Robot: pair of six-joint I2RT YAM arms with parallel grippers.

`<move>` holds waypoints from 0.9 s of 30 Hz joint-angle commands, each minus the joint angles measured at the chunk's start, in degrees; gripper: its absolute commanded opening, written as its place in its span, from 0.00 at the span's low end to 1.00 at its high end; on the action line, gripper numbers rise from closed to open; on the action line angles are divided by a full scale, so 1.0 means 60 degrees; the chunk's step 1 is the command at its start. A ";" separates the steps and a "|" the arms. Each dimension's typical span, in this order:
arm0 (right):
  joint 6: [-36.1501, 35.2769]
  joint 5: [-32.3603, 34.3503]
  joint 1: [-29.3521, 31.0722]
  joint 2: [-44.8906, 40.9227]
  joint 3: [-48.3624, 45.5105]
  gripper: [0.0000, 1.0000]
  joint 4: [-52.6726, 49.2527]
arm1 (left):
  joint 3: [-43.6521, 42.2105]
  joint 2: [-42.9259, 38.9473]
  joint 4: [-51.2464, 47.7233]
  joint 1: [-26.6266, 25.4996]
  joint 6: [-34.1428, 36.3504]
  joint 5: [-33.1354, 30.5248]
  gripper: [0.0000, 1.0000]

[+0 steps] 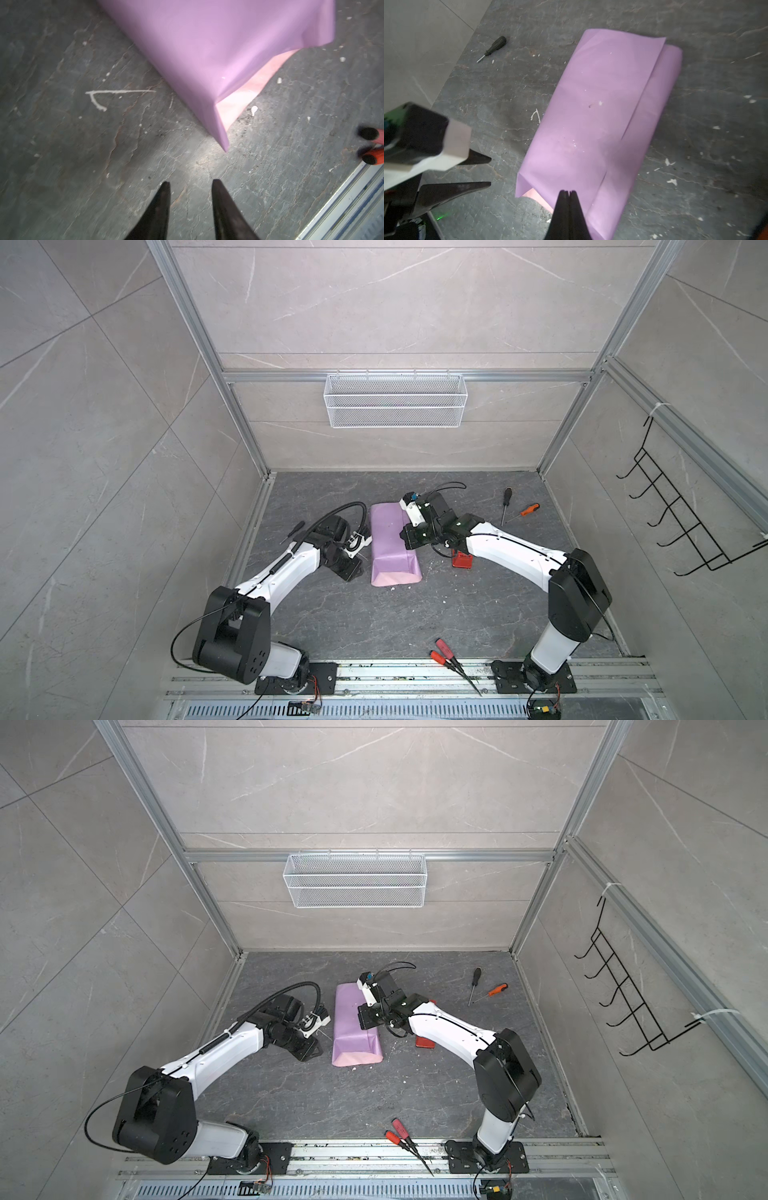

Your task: Wrap the gift box in paper

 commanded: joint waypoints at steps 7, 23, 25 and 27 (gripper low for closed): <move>0.0845 -0.1164 -0.0293 0.0761 -0.0488 0.00 -0.0023 | -0.0180 -0.0298 -0.0150 0.0087 0.6972 0.2258 0.00; 0.0797 -0.1172 -0.0409 0.1108 -0.1376 0.00 0.0026 | -0.0822 0.1292 0.1549 0.0122 1.1194 0.1824 0.00; 0.0899 -0.1233 -0.0431 0.1031 -0.1431 0.00 0.0070 | -0.0744 0.1612 0.1671 0.0110 1.1575 0.1820 0.00; 0.0936 -0.1298 -0.0423 0.0935 -0.1536 0.00 0.0251 | -0.0712 0.1867 0.2073 0.0117 1.1694 0.1916 0.01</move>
